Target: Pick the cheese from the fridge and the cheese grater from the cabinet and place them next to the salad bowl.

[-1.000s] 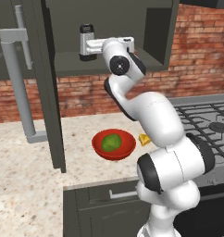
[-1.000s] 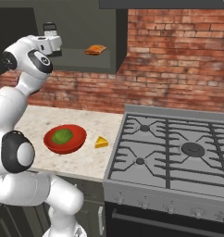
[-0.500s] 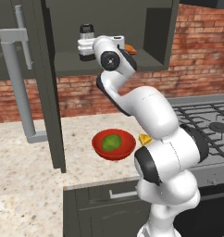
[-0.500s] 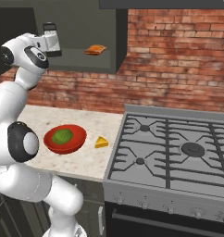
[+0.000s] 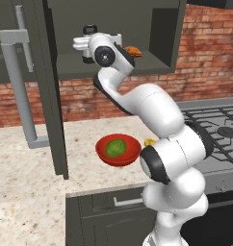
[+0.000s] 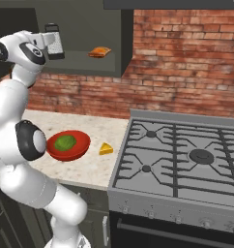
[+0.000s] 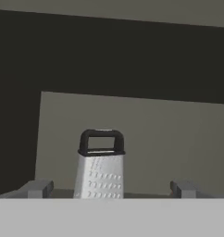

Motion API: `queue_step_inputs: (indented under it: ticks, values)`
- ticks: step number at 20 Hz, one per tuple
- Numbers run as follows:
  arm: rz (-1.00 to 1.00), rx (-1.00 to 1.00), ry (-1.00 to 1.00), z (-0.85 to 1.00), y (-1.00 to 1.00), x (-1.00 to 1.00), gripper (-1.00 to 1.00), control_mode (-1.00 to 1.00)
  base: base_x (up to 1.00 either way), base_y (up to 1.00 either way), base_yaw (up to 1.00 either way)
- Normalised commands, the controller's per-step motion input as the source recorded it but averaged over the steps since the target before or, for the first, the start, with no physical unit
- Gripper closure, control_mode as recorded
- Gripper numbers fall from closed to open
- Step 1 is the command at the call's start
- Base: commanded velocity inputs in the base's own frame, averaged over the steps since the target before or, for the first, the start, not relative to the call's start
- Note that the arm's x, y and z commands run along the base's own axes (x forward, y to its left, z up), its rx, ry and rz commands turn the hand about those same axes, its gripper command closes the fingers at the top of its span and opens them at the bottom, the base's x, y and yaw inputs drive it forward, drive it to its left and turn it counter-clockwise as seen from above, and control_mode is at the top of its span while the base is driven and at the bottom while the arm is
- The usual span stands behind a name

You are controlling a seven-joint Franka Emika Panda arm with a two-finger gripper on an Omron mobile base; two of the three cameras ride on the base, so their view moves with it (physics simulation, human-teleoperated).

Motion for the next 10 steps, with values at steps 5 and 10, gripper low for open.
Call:
queue_step_inputs:
  ticks: [5,10]
  values:
    - [0.0,0.0,0.02,0.0,0.14,0.23,-1.0,-1.0,0.0,0.0,0.0]
    - [0.0,0.0,0.02,0.0,0.11,0.24,-1.0,-1.0,0.0,0.0,0.0]
